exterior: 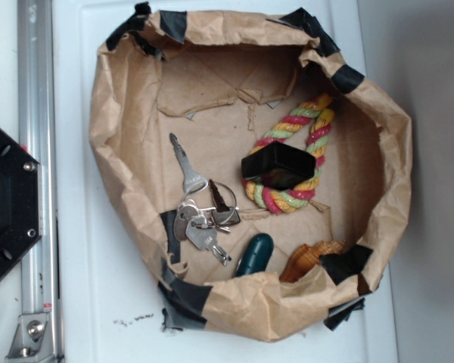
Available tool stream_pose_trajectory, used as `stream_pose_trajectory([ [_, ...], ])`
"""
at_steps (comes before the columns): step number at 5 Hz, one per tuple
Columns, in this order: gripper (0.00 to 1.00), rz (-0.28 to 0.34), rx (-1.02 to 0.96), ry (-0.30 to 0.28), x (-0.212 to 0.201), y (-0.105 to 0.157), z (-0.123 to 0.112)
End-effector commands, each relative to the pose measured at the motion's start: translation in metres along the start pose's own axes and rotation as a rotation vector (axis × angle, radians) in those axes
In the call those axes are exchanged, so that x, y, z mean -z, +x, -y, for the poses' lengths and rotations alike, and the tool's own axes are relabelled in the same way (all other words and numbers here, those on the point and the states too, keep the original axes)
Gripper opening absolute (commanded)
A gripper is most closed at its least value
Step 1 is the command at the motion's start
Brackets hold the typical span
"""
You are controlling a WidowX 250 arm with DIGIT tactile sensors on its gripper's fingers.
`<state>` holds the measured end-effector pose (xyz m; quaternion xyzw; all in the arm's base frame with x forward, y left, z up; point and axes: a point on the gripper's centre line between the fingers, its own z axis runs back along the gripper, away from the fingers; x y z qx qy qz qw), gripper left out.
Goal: Grab the black box.
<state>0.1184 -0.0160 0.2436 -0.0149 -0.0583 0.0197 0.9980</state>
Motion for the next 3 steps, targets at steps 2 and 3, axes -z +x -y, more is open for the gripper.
stream_pose_trajectory([
  [2, 1.0, 0.021, -0.044, 0.017, 0.043, 0.046, -0.012],
  [3, 1.0, 0.058, -0.063, 0.054, 0.083, 0.092, -0.02],
])
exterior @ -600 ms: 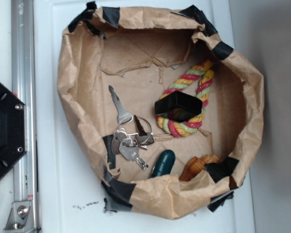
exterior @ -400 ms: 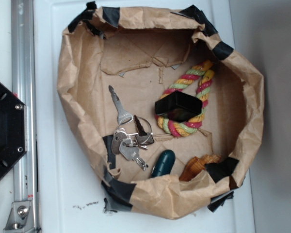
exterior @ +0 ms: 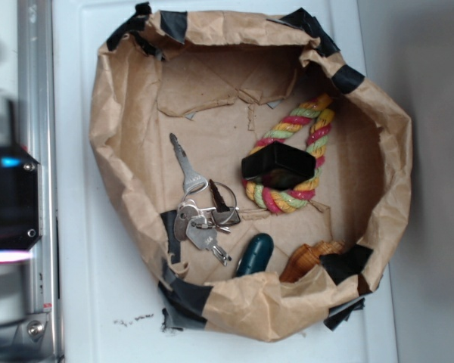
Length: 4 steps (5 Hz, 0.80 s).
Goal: Grab the black box.
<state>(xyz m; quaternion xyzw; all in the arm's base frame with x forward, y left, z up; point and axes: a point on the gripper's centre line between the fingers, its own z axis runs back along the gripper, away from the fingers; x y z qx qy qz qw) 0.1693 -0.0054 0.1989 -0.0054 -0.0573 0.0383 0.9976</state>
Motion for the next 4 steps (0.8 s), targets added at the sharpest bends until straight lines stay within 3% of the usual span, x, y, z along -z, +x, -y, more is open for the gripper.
stream_pose_trajectory([
  [1, 1.0, 0.05, -0.01, 0.065, 0.064, 0.094, -0.009],
  [2, 1.0, 0.032, 0.044, 0.1, 0.099, 0.125, -0.021],
  [4, 1.0, -0.035, 0.074, 0.05, 0.145, 0.139, -0.048],
])
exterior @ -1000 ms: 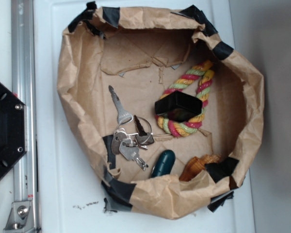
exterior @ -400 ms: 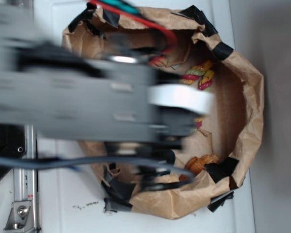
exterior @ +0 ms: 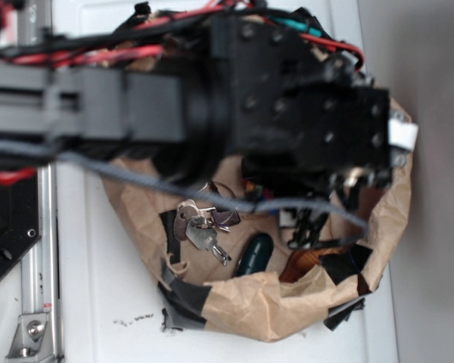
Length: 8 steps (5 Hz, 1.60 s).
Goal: Grab the black box.
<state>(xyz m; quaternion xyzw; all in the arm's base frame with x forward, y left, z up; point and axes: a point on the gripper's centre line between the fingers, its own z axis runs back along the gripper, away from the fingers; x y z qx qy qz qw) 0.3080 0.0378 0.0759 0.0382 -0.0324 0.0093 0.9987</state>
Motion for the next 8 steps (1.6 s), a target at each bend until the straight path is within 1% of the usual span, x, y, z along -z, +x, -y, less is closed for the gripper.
stream_pose_trajectory([
  [1, 1.0, -0.046, 0.073, -0.091, 0.022, 0.002, -0.012],
  [2, 1.0, -0.062, 0.1, -0.188, 0.036, -0.001, -0.003],
  [3, 0.0, -0.065, 0.084, -0.244, 0.04, -0.006, 0.005],
  [4, 0.0, -0.045, 0.086, -0.231, 0.031, -0.006, 0.006],
  [5, 0.0, 0.014, 0.121, -0.215, -0.004, -0.005, 0.0],
  [6, 0.0, 0.086, 0.128, -0.134, -0.042, -0.012, -0.003],
  [7, 0.0, 0.15, 0.124, -0.087, -0.075, -0.02, -0.014],
  [8, 0.0, 0.177, 0.127, -0.104, -0.09, -0.032, -0.021],
])
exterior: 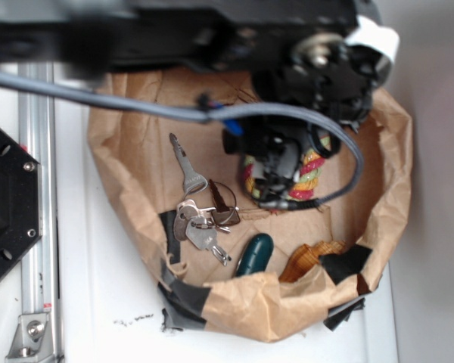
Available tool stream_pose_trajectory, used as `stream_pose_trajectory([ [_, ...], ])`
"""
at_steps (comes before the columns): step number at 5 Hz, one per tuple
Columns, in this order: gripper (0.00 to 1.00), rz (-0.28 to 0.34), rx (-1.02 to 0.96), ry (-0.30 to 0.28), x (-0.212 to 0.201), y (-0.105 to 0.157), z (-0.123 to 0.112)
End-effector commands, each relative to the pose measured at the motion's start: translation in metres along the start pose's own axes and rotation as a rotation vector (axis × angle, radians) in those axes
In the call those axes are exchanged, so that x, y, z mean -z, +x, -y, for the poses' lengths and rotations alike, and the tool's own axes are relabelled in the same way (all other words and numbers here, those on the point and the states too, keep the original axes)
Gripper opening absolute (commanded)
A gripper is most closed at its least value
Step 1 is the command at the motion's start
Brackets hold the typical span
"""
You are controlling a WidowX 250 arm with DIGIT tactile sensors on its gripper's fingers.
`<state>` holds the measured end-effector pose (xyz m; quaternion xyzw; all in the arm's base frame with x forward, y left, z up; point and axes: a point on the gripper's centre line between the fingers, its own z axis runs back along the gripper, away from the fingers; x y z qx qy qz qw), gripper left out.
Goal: Grab the black box.
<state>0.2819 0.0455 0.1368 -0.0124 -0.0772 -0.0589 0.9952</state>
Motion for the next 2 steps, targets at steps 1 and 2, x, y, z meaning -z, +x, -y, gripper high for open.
stream_pose_trajectory([
  [1, 0.0, 0.079, 0.003, 0.002, -0.0345, -0.0167, -0.0071],
  [2, 0.0, 0.073, -0.005, 0.029, -0.033, -0.0161, -0.0047],
])
